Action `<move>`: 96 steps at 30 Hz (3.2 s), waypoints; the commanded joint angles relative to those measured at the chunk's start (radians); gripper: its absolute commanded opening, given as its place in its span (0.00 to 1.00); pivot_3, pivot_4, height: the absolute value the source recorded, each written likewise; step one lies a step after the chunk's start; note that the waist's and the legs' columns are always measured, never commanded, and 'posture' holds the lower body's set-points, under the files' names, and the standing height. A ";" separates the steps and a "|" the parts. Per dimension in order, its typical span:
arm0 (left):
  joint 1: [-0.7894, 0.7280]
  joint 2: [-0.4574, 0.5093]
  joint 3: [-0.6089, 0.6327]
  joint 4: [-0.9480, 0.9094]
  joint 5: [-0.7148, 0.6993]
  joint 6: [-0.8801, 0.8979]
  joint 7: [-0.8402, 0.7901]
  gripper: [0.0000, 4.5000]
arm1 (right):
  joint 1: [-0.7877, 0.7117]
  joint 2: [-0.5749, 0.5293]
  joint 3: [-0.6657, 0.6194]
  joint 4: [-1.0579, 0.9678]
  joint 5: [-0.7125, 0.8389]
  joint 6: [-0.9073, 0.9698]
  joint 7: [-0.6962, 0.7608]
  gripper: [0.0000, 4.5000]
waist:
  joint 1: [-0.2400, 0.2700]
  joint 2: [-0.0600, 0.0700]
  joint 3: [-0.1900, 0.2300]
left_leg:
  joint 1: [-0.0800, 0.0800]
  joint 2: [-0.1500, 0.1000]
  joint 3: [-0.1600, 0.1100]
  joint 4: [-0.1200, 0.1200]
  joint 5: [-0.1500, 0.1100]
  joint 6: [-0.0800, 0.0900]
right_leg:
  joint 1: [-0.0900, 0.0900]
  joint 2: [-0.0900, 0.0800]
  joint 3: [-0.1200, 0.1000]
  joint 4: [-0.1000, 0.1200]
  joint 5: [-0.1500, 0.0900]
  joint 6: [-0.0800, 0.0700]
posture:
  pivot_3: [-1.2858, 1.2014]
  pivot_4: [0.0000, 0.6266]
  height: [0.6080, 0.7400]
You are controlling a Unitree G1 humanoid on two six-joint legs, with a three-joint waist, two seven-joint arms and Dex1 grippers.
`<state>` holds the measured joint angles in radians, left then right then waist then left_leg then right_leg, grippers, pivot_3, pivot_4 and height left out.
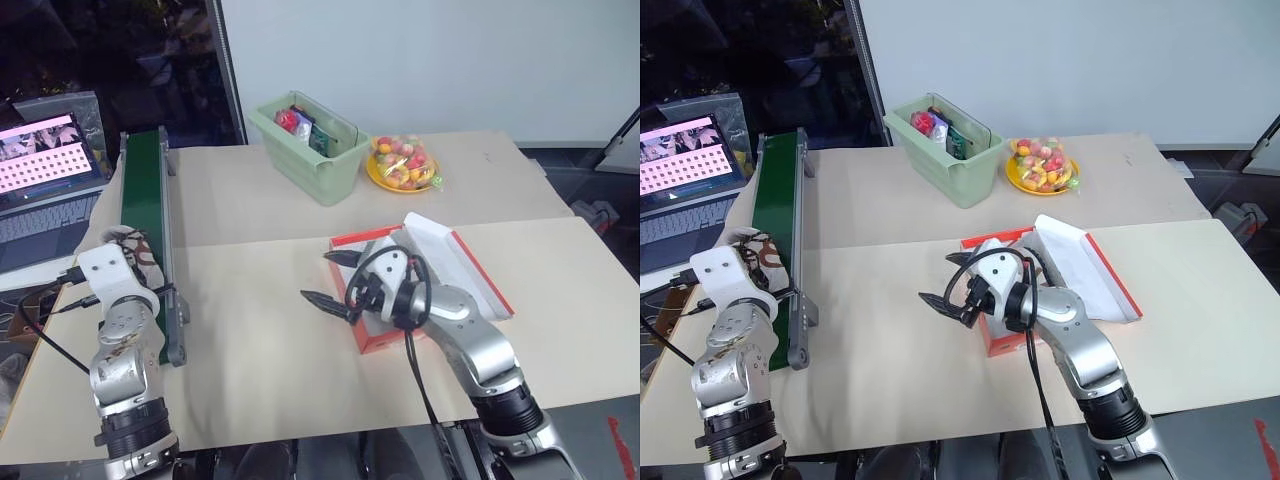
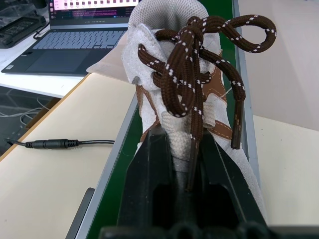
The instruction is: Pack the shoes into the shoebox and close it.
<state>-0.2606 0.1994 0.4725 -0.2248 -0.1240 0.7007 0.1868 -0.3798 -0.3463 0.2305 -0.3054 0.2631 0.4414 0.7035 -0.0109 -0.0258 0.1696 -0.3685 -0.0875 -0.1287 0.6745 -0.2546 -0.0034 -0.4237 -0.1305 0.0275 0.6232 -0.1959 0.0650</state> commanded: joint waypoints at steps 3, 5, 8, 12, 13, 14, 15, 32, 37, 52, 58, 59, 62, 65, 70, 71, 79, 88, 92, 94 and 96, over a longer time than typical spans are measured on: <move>-0.021 0.098 -0.132 -0.081 0.142 -0.147 -0.003 0.08 | -0.038 0.022 -0.050 -0.017 0.035 0.018 -0.026 1.00 | 0.001 -0.002 0.001 | 0.000 0.000 0.000 0.000 0.000 0.000 | 0.000 0.000 0.000 0.000 0.000 0.000 | 0.52 0.24 1.00; -0.036 0.178 -0.245 -0.139 0.263 -0.271 -0.016 0.08 | -0.062 0.046 -0.087 0.010 0.054 0.072 -0.069 1.00 | -0.001 -0.006 0.003 | -0.002 0.000 0.000 0.000 0.000 0.000 | -0.001 0.000 -0.001 0.000 0.000 -0.001 | 0.52 0.24 1.00; -0.059 0.226 -0.338 -0.167 0.332 -0.369 -0.040 0.08 | -0.103 0.085 -0.147 0.060 0.094 0.176 -0.138 1.00 | 0.001 -0.006 0.003 | -0.003 0.000 -0.001 0.000 -0.001 -0.001 | -0.002 0.000 0.000 -0.003 0.001 -0.001 | 0.52 0.24 1.00; -0.101 0.140 -0.421 -0.184 0.163 -0.349 -0.200 0.08 | -0.190 0.194 -0.342 0.125 0.319 0.445 -0.253 1.00 | 0.001 -0.005 0.002 | -0.002 0.000 -0.003 -0.006 -0.002 0.000 | -0.002 0.000 0.001 -0.009 0.001 -0.002 | 0.52 0.24 1.00; -0.099 0.110 -0.416 -0.191 0.113 -0.319 -0.226 0.08 | -0.205 0.211 -0.378 0.130 0.362 0.489 -0.274 1.00 | 0.000 -0.005 0.002 | -0.002 0.001 -0.003 -0.007 -0.002 0.000 | -0.002 0.000 0.001 -0.009 0.001 -0.002 | 0.52 0.24 1.00; -0.093 0.065 -0.406 -0.206 0.037 -0.269 -0.252 0.08 | -0.234 0.244 -0.448 0.156 0.435 0.547 -0.319 1.00 | -0.001 -0.005 0.002 | -0.003 0.001 -0.003 -0.008 -0.002 0.000 | -0.003 0.000 0.001 -0.009 0.001 -0.002 | 0.52 0.24 1.00; -0.087 0.039 -0.402 -0.218 -0.005 -0.237 -0.270 0.08 | -0.258 0.272 -0.509 0.180 0.499 0.594 -0.362 1.00 | -0.006 -0.005 0.002 | -0.005 0.001 -0.003 -0.008 -0.002 0.000 | -0.006 0.001 0.001 -0.009 0.001 -0.002 | 0.52 0.24 1.00; -0.056 -0.043 -0.474 -0.272 -0.184 -0.073 -0.412 0.08 | -0.336 0.343 -0.700 0.288 0.844 0.810 -0.658 1.00 | -0.031 -0.005 0.002 | -0.012 0.002 0.004 -0.007 -0.001 -0.001 | -0.018 0.002 0.007 0.002 0.002 -0.003 | 0.52 0.24 1.00; -0.075 -0.064 -0.486 -0.295 -0.263 -0.013 -0.440 0.08 | -0.345 0.349 -0.693 0.297 0.869 0.794 -0.674 1.00 | -0.033 -0.005 0.002 | -0.012 0.002 0.004 -0.007 -0.001 -0.001 | -0.018 0.002 0.007 0.002 0.002 -0.003 | 0.52 0.24 1.00; -0.120 -0.062 -0.488 -0.257 -0.273 -0.018 -0.437 0.06 | -0.329 0.399 -0.663 0.252 1.016 0.773 -0.780 0.84 | -0.032 -0.004 0.002 | -0.011 0.002 0.004 -0.007 -0.001 0.000 | -0.018 0.002 0.009 0.002 0.002 -0.003 | 0.52 0.24 1.00; -0.113 -0.058 -0.493 -0.262 -0.271 -0.025 -0.436 0.06 | -0.330 0.395 -0.651 0.255 1.041 0.749 -0.789 0.37 | -0.033 -0.004 0.002 | -0.011 0.002 0.005 -0.007 -0.001 0.000 | -0.018 0.002 0.009 0.002 0.002 -0.003 | 0.52 0.24 1.00; -0.110 -0.056 -0.493 -0.265 -0.272 -0.026 -0.436 0.06 | -0.329 0.395 -0.649 0.255 1.044 0.746 -0.791 0.32 | -0.033 -0.004 0.002 | -0.011 0.002 0.005 -0.007 -0.001 0.000 | -0.018 0.002 0.009 0.002 0.002 -0.003 | 0.52 0.24 1.00; -0.102 -0.054 -0.492 -0.273 -0.273 -0.029 -0.434 0.06 | -0.322 0.392 -0.642 0.245 1.054 0.742 -0.792 0.12 | -0.033 -0.004 0.002 | -0.011 0.002 0.005 -0.007 -0.001 0.000 | -0.018 0.002 0.009 0.002 0.002 -0.003 | 0.52 0.24 1.00; -0.097 -0.051 -0.495 -0.280 -0.273 -0.030 -0.435 0.06 | -0.314 0.393 -0.639 0.236 1.071 0.738 -0.796 0.12 | -0.033 -0.004 0.002 | -0.011 0.002 0.006 -0.007 -0.001 0.000 | -0.018 0.002 0.009 0.002 0.002 -0.003 | 0.52 0.24 1.00; -0.082 -0.028 -0.529 -0.297 -0.252 -0.054 -0.457 0.15 | -0.306 0.397 -0.632 0.227 1.104 0.714 -0.820 0.11 | -0.033 -0.004 0.002 | -0.011 0.002 0.005 -0.007 -0.001 0.000 | -0.018 0.002 0.009 0.002 0.002 -0.003 | 0.52 0.24 1.00; -0.077 -0.031 -0.528 -0.301 -0.257 -0.069 -0.461 0.24 | -0.305 0.399 -0.632 0.226 1.110 0.707 -0.827 0.11 | -0.034 -0.004 0.002 | -0.011 0.002 0.006 -0.007 -0.001 0.000 | -0.018 0.002 0.009 0.002 0.002 -0.003 | 0.52 0.24 1.00; -0.097 0.011 -0.527 -0.293 -0.204 -0.126 -0.460 0.51 | -0.338 0.407 -0.657 0.237 1.052 0.531 -0.874 0.11 | -0.033 -0.004 0.002 | -0.010 0.002 0.006 -0.007 -0.001 0.000 | -0.018 0.002 0.010 0.002 0.002 -0.003 | 0.52 0.24 1.00; 0.021 0.219 -0.343 -0.407 -0.414 -0.031 -0.651 0.51 | -0.354 0.106 -0.495 0.225 0.827 0.558 -0.753 0.11 | -0.034 -0.004 0.002 | -0.011 0.003 0.007 -0.007 -0.001 0.000 | -0.018 0.003 0.011 0.002 0.002 -0.003 | 0.52 0.24 1.00; 0.113 0.344 -0.359 -0.434 -0.427 -0.078 -0.796 0.51 | -0.378 -0.063 -0.418 0.225 0.813 0.678 -0.623 0.11 | -0.036 -0.004 0.002 | -0.010 0.004 0.014 -0.007 -0.002 0.001 | -0.017 0.004 0.011 0.000 0.002 -0.003 | 0.52 0.24 1.00; 0.154 0.407 -0.396 -0.438 -0.392 -0.138 -0.876 0.51 | -0.421 -0.146 -0.388 0.244 0.826 0.786 -0.566 0.11 | -0.036 -0.003 0.003 | -0.009 0.008 0.019 -0.007 -0.002 0.002 | -0.017 0.006 0.013 0.000 0.002 -0.003 | 0.52 0.24 1.00; 0.174 0.441 -0.423 -0.433 -0.375 -0.185 -0.924 0.51 | -0.465 -0.198 -0.370 0.278 0.833 0.880 -0.530 0.11 | -0.033 -0.002 0.003 | -0.009 0.010 0.021 -0.007 -0.003 0.003 | -0.017 0.007 0.014 -0.001 0.002 -0.003 | 0.52 0.24 1.00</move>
<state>-0.0836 0.6259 0.0633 -0.6213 -0.5113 0.5772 -0.6869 -0.7874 -0.5232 -0.1355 -0.0185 1.0639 1.2509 0.1261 -0.0439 -0.0281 0.1729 -0.3774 -0.0765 -0.1073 0.6679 -0.2573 -0.0006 -0.4401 -0.1232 0.0413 0.6219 -0.1939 0.0616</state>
